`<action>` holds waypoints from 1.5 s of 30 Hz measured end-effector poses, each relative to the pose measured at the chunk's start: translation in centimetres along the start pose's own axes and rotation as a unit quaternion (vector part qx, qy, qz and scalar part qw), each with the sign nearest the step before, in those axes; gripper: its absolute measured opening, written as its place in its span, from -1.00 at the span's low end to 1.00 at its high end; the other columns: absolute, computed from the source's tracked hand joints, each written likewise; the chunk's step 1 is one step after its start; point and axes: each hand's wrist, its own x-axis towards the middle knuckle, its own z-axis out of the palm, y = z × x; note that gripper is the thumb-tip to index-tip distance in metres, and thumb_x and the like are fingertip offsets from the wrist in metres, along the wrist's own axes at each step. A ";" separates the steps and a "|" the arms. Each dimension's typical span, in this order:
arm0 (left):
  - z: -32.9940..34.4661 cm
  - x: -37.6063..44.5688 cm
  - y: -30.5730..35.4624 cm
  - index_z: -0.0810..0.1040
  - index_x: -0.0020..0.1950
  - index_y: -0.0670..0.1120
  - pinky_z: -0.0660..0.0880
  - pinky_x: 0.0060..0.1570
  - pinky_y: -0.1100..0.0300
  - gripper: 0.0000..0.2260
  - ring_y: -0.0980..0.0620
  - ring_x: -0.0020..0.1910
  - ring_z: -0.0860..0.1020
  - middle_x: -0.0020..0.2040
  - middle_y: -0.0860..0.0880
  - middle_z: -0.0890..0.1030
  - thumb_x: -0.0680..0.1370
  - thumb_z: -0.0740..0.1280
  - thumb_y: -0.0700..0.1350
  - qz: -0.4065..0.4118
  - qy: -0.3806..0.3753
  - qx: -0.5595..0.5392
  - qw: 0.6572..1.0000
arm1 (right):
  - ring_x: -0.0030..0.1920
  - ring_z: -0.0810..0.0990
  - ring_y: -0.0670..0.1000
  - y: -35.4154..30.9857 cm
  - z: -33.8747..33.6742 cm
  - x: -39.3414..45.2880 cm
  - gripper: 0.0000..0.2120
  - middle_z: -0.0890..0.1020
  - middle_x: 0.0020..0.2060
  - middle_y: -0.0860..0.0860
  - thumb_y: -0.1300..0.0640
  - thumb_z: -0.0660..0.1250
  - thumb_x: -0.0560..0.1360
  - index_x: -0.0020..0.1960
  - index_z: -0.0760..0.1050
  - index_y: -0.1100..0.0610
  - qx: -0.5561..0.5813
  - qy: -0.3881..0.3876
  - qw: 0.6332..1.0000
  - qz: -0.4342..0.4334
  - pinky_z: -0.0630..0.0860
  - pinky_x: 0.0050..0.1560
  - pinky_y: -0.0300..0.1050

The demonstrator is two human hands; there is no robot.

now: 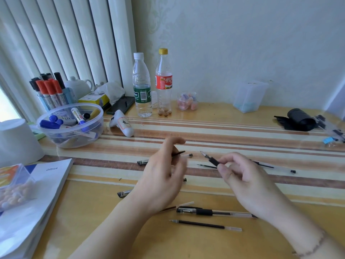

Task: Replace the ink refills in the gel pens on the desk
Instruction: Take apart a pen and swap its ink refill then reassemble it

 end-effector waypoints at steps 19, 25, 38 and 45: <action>0.2 0.0 0.4 0.64 0.13 -0.04 0.46 -0.19 0.34 -0.79 0.15 -0.30 0.59 -0.17 -0.05 0.70 0.57 0.31 -0.26 -0.081 -0.137 -0.149 0.976 | -0.30 0.54 -0.09 -0.2 -0.6 -0.3 -0.91 0.62 -0.30 -0.21 0.00 0.48 0.38 -0.12 0.64 -0.07 -0.230 0.104 0.947 -0.198 0.48 -0.42 -0.14; 0.5 -0.4 0.8 0.57 0.16 0.11 0.55 -0.24 0.11 -0.69 -0.05 -0.32 0.59 -0.24 0.01 0.70 0.56 0.31 -0.28 -0.070 -0.104 -0.131 0.983 | -0.42 0.54 -0.09 0.0 0.0 -0.4 -0.87 0.66 -0.33 -0.16 0.16 0.56 0.31 -0.16 0.67 0.04 -0.150 0.122 0.960 -0.201 0.49 -0.45 -0.17; -3.4 0.7 -1.9 0.48 0.28 0.18 0.34 0.29 0.23 -0.50 0.25 0.28 0.38 0.24 0.28 0.48 0.37 0.45 0.24 -0.010 -0.177 0.166 0.970 | 0.17 0.40 -0.11 4.5 -1.3 2.0 -0.89 0.53 0.04 -0.26 -0.04 0.44 0.42 -0.07 0.58 -0.11 -0.201 0.031 0.979 0.026 0.43 0.17 -0.02; -5.3 0.6 -1.9 0.39 0.21 0.37 0.35 0.24 0.17 -0.40 0.28 0.23 0.29 0.11 0.40 0.37 0.23 0.54 0.24 -0.066 -0.324 0.177 0.927 | -0.12 0.54 -0.13 4.4 -1.9 2.0 -0.92 0.59 -0.17 -0.20 -0.07 0.44 0.40 -0.13 0.56 -0.18 -0.199 0.000 0.978 0.069 0.56 -0.11 -0.02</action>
